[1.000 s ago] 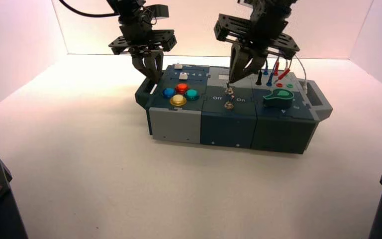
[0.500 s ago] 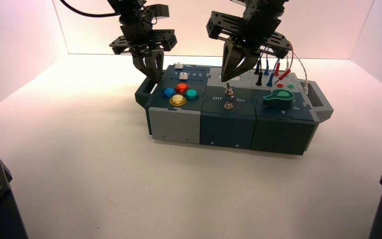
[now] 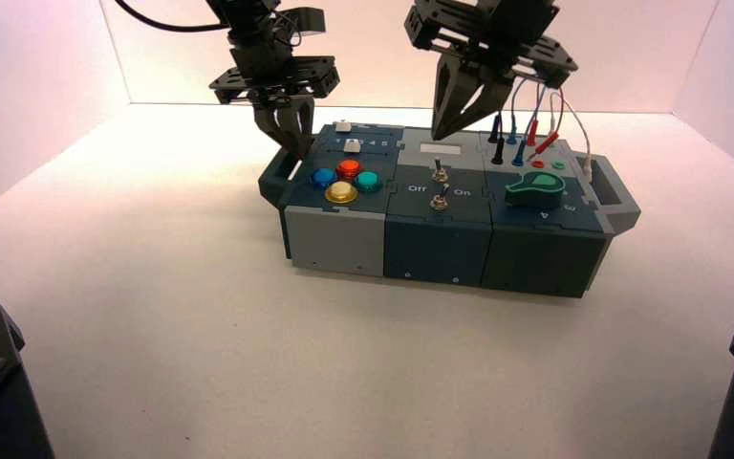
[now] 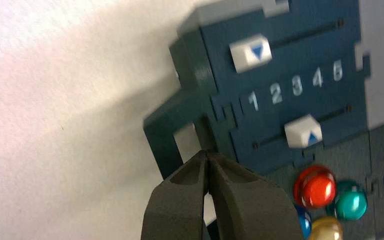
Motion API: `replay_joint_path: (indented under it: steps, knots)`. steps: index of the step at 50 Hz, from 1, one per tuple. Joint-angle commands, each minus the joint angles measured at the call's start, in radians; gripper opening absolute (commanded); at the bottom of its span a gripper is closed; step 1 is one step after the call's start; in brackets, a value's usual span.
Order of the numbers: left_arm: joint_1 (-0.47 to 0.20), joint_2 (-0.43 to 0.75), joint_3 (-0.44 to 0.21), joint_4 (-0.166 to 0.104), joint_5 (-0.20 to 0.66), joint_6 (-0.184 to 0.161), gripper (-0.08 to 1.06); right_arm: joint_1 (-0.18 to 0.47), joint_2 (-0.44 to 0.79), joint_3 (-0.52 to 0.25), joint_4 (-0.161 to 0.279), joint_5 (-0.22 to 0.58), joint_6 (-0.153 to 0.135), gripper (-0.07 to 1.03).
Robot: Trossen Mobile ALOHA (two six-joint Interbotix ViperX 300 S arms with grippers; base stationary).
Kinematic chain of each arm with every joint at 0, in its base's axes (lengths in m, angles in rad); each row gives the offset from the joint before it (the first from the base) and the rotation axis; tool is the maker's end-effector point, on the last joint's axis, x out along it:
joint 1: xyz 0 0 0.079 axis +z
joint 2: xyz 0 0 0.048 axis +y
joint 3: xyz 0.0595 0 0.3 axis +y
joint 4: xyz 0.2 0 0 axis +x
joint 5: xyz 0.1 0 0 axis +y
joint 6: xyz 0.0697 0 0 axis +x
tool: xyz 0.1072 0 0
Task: Flip the top switch off with the right gripper.
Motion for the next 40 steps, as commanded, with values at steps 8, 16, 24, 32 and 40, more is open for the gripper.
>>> replay_joint_path:
  steps: [8, 16, 24, 32, 40]
  knots:
    - [0.005, -0.107, -0.012, 0.020, 0.049, 0.006, -0.03, 0.000, -0.035, -0.032, -0.055, 0.089, -0.043, -0.02]
    - [0.005, -0.152, -0.028, 0.037, 0.110, 0.008, -0.03, 0.000, -0.044, -0.051, -0.063, 0.138, -0.110, -0.02]
    - [0.005, -0.193, -0.054, 0.037, 0.176, 0.006, -0.03, -0.002, -0.060, -0.081, -0.100, 0.199, -0.170, -0.02]
    - [0.005, -0.216, -0.080, 0.048, 0.218, 0.006, -0.03, -0.002, -0.072, -0.109, -0.155, 0.250, -0.196, -0.02]
    - [0.005, -0.225, -0.107, 0.106, 0.238, 0.011, -0.03, -0.002, -0.072, -0.143, -0.173, 0.278, -0.218, -0.02]
